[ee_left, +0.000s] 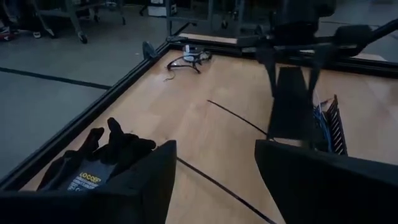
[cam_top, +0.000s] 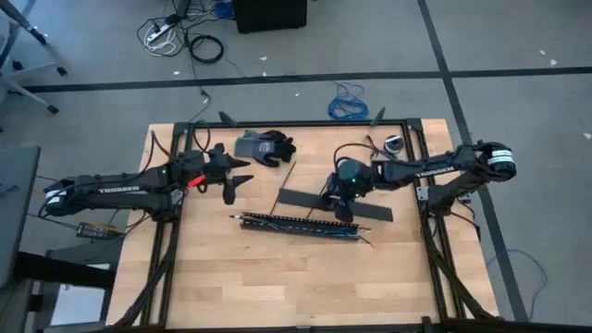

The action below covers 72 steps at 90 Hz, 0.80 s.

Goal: Ziptie cables
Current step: Close the black cable duct cover

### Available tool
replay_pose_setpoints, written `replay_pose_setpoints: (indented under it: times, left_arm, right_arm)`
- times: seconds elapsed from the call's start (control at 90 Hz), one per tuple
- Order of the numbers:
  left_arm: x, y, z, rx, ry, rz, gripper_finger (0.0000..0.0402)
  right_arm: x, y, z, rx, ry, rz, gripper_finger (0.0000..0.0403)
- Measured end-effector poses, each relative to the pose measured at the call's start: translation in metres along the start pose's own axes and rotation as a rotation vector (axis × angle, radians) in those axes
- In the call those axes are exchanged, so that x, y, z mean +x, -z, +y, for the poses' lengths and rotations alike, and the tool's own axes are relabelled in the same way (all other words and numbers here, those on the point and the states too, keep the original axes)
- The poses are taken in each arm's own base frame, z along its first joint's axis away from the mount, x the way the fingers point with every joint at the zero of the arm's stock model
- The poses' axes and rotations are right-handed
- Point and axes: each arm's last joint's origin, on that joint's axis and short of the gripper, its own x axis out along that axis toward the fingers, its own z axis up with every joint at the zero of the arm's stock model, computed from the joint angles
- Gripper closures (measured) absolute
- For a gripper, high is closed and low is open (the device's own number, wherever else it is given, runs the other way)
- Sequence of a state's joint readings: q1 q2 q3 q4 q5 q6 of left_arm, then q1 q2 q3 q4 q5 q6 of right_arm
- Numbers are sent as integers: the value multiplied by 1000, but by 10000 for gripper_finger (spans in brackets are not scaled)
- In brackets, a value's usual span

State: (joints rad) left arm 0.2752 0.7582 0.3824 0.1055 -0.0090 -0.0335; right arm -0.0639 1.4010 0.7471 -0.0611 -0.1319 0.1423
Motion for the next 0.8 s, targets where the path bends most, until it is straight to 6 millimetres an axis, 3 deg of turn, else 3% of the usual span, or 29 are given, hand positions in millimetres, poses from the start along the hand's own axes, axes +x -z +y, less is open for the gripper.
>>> replay_pose_setpoints:
  times: [0.467,0.8]
  left_arm:
    - [0,1,0,-3,1,7,188]
    - [-2,17,-3,-76,93,182,188]
  right_arm:
    - [3,0,33,11,-40,-47,179]
    - [3,5,42,-5,-48,-21,179]
